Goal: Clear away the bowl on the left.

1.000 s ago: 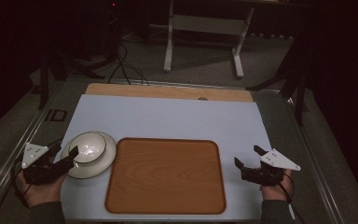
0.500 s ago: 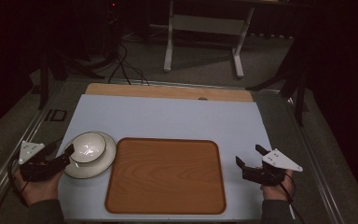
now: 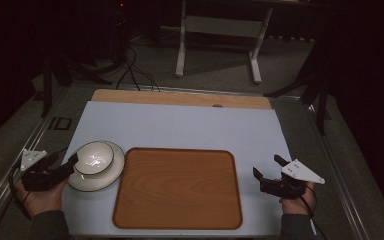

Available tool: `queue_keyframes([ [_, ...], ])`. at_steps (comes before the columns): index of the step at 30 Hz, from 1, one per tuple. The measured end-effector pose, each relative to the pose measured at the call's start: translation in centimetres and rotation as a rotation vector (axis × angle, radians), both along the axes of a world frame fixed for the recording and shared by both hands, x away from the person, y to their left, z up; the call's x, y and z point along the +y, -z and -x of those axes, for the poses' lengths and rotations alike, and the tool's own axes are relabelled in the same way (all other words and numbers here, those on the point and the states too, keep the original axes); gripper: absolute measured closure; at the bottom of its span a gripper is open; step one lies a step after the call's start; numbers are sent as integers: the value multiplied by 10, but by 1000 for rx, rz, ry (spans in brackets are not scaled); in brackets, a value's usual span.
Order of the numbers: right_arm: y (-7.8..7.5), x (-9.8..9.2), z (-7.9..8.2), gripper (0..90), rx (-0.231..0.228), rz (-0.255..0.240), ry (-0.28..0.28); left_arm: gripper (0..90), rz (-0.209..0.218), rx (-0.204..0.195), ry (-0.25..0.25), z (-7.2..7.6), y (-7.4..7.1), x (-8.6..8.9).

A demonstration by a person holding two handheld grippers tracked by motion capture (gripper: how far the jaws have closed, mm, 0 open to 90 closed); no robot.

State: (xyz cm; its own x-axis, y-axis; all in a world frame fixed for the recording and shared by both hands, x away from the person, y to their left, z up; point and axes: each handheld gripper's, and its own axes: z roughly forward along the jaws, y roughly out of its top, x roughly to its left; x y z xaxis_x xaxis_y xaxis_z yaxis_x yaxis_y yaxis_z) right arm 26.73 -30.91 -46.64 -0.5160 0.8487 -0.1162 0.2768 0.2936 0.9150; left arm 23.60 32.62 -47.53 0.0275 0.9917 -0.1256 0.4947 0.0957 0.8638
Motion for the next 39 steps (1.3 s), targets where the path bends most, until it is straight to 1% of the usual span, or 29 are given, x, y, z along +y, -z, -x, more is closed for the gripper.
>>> queue_keyframes([
  [7, 0, -1, 0, 134, 6, 0, 5, 370, 6, 29, 1, -6, 4, 1],
  [10, 0, 0, 0, 134, 3, 3, 1, 375, 21, 29, -3, -8, 5, 0],
  [16, -1, -1, 0, 134, -1, 0, 1, 389, 20, 44, -3, -12, 7, -2],
  [18, -1, -1, 1, 134, -1, 0, 0, 397, 27, 49, -4, -14, 8, -3],
  [19, -1, -1, 1, 134, -1, 0, 0, 401, 27, 49, -4, -14, 8, -3],
  [20, -1, -1, 1, 134, -2, 1, 0, 401, 23, 62, -6, -15, 9, -3],
  [26, -1, -1, 1, 134, -5, 0, 1, 409, 17, 80, -7, -18, 11, -4],
  [27, -1, -1, 1, 134, -6, 0, 0, 409, 16, 92, -14, -20, 12, -4],
  [30, -1, -1, 1, 134, -8, 0, -1, 432, 17, 111, -18, -22, 14, -4],
  [36, -1, -2, 2, 134, -11, -2, 3, 480, 14, 133, -18, -26, 17, -5],
  [39, -1, -1, 2, 134, -9, 1, 1, 532, 6, 150, -20, -28, 18, -5],
])
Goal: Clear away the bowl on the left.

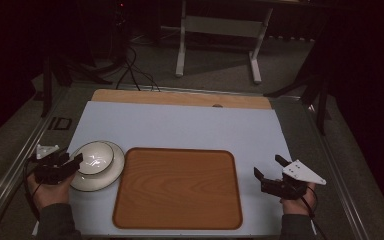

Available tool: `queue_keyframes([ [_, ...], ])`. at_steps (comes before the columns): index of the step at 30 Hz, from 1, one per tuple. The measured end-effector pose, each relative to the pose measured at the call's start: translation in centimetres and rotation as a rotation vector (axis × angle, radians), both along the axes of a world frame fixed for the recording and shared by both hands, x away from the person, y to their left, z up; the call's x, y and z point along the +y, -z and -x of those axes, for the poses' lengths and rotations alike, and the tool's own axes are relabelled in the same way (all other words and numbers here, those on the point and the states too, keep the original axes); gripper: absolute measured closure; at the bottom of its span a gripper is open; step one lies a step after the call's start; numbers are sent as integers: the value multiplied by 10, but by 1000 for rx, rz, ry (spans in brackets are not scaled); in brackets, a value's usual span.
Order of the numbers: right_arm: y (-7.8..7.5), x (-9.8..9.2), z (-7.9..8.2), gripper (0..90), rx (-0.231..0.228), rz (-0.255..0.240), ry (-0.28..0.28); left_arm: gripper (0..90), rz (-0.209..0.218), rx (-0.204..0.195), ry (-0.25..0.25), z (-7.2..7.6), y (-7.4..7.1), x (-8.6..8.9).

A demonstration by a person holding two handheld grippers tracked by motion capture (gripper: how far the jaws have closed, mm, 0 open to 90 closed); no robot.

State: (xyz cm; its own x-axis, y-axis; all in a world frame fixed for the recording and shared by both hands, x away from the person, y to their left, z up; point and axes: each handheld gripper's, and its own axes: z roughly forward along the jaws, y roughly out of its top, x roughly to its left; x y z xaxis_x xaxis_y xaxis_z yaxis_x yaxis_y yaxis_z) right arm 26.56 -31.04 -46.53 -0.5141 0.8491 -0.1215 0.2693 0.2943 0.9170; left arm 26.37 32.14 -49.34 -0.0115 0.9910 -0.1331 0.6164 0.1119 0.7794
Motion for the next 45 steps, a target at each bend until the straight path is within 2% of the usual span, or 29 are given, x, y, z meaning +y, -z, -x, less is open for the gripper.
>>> queue_keyframes([
  [8, 0, 0, 0, 134, -5, -2, 0, 614, 18, 53, 22, -7, 5, -1],
  [12, 0, 0, 0, 134, -2, 1, -3, 657, 13, 107, 36, -11, 9, -2],
  [15, 0, 0, 0, 134, -2, 0, -2, 665, 24, 125, 33, -12, 11, -1],
  [20, 0, 0, 0, 134, -2, 0, -2, 657, 62, 138, 28, -13, 13, 2],
  [28, 0, -1, 0, 134, -3, -2, 1, 645, 73, 168, 40, -19, 17, 2],
  [33, 0, -1, 0, 134, -3, -4, 4, 636, 94, 181, 52, -20, 18, 3],
  [39, -1, -1, 0, 134, -2, -4, 4, 639, 157, 195, 74, -22, 21, 6],
  [45, -1, -2, 0, 135, -3, -4, 4, 647, 190, 207, 78, -24, 23, 8],
])
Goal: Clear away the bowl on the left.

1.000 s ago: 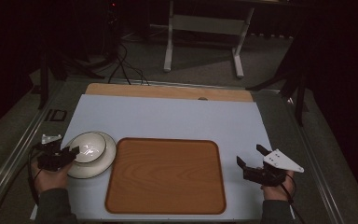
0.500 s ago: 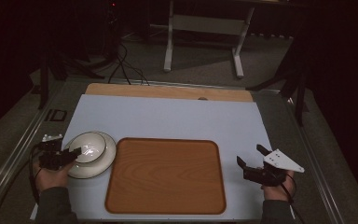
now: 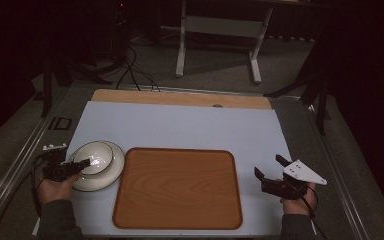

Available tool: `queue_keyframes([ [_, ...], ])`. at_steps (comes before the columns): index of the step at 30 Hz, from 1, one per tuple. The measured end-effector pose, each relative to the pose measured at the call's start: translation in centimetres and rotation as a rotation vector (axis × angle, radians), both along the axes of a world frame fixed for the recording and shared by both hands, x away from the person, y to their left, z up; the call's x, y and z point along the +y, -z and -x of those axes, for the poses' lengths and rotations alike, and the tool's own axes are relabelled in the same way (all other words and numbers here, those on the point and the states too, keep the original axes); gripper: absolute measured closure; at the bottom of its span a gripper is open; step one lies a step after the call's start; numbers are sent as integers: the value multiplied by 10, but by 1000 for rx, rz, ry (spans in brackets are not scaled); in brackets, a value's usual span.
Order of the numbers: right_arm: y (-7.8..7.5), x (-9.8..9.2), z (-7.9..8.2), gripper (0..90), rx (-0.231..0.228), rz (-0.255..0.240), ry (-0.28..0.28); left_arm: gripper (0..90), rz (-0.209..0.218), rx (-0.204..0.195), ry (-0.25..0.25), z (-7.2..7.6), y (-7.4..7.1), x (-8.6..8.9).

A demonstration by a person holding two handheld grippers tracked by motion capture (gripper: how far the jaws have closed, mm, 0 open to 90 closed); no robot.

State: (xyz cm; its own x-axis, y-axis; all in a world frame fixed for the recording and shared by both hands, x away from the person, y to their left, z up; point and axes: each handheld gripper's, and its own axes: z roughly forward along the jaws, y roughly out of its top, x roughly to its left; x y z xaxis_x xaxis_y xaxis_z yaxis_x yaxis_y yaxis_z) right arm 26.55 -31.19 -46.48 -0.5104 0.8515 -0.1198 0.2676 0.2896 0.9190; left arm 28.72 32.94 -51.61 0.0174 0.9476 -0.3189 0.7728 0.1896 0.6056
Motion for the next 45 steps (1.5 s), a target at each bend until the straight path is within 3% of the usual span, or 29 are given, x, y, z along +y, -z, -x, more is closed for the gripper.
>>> queue_keyframes([
  [5, 0, 0, 0, 135, 0, 0, -2, 692, 18, 31, -8, 0, 3, 2],
  [17, 0, 0, 0, 135, 3, -1, -4, 762, 82, 29, -14, 1, 3, 4],
  [21, 0, 0, 0, 135, 5, 2, -2, 780, 64, 23, -23, 3, 0, -1],
  [25, 0, 0, 0, 135, 4, 3, -1, 788, 88, 28, -34, 4, 1, 1],
  [28, 0, 0, -1, 135, 5, 1, -1, 805, 112, 8, -34, 6, -2, 1],
  [38, -1, -1, 0, 137, 3, -7, 0, 813, 121, 1, -50, 8, -3, 4],
  [43, -1, -1, 0, 136, 2, -8, -1, 813, 182, -43, -52, 11, -7, 9],
  [45, -1, -2, 0, 136, 0, -8, -1, 813, 187, -56, -50, 12, -10, 10],
])
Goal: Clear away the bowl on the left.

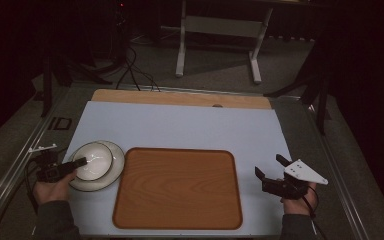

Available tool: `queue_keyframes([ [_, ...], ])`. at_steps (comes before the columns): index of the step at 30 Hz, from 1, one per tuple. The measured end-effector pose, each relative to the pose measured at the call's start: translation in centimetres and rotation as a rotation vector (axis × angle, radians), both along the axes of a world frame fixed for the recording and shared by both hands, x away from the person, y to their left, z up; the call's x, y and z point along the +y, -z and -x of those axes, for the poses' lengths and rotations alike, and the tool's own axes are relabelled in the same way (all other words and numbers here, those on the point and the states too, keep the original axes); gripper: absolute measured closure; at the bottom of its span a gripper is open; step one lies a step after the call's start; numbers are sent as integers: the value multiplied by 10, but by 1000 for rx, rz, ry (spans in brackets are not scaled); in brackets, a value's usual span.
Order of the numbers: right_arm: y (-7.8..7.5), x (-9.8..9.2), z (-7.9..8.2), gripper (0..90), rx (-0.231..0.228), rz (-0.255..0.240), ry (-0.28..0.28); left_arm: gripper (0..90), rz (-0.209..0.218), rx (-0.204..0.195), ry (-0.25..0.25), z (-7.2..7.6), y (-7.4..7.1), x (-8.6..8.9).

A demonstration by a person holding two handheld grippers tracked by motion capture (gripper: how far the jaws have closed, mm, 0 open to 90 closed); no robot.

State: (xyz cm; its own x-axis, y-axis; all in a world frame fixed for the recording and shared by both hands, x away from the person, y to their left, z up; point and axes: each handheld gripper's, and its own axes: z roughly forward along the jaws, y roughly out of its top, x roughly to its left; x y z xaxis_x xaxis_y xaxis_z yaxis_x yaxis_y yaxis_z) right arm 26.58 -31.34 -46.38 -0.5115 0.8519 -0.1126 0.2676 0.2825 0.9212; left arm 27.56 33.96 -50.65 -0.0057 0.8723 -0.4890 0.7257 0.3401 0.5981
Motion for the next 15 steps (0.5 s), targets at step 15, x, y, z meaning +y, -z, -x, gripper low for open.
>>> queue_keyframes([
  [15, 0, 0, 0, 137, -5, -1, -3, 813, 0, -94, -5, 7, -22, -4],
])
